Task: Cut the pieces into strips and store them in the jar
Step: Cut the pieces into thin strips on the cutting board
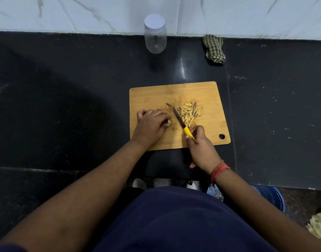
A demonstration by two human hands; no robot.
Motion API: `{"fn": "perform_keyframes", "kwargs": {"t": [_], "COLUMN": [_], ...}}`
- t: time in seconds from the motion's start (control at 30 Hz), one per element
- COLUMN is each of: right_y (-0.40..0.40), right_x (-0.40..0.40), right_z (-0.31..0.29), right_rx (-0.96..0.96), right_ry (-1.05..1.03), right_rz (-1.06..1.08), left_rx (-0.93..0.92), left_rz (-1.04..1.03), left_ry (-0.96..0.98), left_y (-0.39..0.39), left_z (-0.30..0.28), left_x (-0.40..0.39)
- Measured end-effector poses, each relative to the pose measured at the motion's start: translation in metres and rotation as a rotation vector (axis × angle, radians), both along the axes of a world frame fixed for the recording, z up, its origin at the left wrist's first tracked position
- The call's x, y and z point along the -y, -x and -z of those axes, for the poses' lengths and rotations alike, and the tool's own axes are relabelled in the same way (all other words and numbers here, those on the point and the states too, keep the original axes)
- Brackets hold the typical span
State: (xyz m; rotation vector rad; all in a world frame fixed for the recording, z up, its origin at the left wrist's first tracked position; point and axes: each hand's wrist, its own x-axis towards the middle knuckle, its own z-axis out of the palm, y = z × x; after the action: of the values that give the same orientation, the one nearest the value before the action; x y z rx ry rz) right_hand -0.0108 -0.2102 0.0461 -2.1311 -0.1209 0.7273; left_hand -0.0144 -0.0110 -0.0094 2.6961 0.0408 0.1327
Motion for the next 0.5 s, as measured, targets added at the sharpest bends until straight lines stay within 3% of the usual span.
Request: {"fn": "perform_keyframes", "kwargs": {"t": [0.5], "right_y": [-0.0023], "right_x": [-0.0046], "right_z": [0.0057], "right_rx": [0.057], "right_ry": [0.044], "right_rz": [0.012], "left_rx": [0.046], "left_rz": [0.025], "left_ry": [0.030], "left_y": [-0.0004], "left_z": [0.0058], "left_x": [-0.0045]}}
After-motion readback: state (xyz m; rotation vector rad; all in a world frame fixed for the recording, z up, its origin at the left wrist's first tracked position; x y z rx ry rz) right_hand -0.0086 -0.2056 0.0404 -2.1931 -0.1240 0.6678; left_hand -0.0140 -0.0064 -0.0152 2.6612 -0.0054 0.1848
